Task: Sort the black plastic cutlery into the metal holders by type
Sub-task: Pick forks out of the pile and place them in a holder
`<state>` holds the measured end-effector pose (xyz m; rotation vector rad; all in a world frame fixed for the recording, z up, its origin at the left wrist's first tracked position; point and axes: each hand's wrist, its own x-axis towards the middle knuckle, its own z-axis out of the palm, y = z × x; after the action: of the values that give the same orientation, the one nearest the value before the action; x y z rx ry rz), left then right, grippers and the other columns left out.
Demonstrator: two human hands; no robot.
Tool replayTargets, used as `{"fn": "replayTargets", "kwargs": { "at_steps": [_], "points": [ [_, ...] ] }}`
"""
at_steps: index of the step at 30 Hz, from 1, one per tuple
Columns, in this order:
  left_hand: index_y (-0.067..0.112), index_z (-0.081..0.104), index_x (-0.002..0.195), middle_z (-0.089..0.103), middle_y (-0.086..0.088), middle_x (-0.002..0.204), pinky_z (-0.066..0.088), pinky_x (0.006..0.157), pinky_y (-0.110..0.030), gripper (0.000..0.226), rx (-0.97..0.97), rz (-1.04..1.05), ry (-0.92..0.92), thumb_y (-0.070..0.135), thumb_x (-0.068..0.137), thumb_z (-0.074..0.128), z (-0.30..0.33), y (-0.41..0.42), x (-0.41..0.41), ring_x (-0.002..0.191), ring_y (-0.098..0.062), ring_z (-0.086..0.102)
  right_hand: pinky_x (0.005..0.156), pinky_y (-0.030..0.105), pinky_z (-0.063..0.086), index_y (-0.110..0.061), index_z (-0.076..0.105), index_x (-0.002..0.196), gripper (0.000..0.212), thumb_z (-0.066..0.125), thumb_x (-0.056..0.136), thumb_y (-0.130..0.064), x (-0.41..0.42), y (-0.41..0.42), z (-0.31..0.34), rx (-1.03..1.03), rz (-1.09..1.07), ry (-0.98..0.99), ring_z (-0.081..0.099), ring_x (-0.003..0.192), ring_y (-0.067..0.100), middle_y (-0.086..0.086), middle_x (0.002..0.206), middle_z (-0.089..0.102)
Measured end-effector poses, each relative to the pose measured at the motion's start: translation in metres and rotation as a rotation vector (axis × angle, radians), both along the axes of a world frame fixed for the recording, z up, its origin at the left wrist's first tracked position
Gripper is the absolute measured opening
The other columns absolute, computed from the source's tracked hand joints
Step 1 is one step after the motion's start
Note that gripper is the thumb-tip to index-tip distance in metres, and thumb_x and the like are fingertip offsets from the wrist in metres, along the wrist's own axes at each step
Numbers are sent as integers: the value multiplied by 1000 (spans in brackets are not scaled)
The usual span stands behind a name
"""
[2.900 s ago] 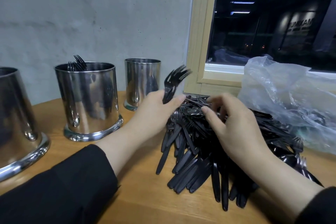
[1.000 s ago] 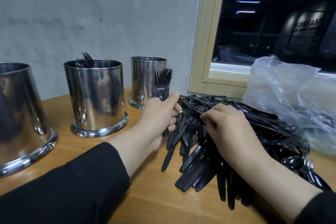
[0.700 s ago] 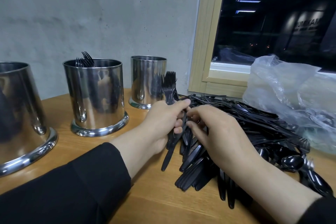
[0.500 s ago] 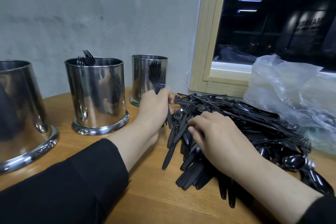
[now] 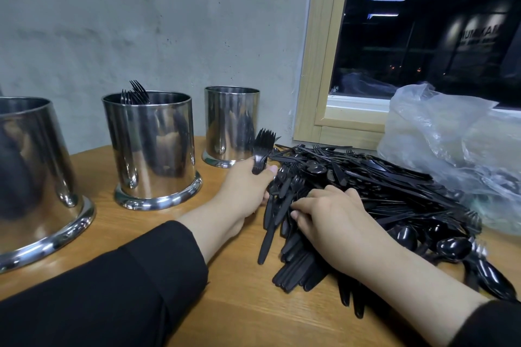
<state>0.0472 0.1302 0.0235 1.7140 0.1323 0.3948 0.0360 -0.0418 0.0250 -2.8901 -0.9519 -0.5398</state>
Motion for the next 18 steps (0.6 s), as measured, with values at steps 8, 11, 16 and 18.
{"fn": "replayTargets", "kwargs": {
  "at_steps": [8,11,16,18],
  "points": [
    [10,62,107,44,0,70,33,49,-27,28,-72,25,11,38,104,57,5,-1,-3,49,-12,37,83,34,30,-29,70,99,29,45,103,-42,3,-2,0,177,14,15,55,98,15,-8,92,68],
    [6,63,107,42,3,63,30,45,-25,32,-134,17,-1,38,102,60,9,-2,-4,45,-11,34,88,33,43,-26,75,94,20,58,97,-37,3,-5,6,354,28,11,60,89,15,-8,84,70],
    [6,66,93,47,5,55,35,42,-23,29,-164,-31,-71,32,105,58,13,-6,-7,42,-9,39,74,24,45,-26,75,90,8,69,91,-30,2,-7,13,515,13,9,60,80,8,-11,82,69],
    [5,69,96,42,10,51,31,42,-22,30,-190,-52,-69,33,102,62,15,-7,-9,42,-8,34,72,21,46,-25,72,88,3,70,89,-24,1,-7,14,610,37,-5,60,78,4,-12,80,67]
  ]
}}
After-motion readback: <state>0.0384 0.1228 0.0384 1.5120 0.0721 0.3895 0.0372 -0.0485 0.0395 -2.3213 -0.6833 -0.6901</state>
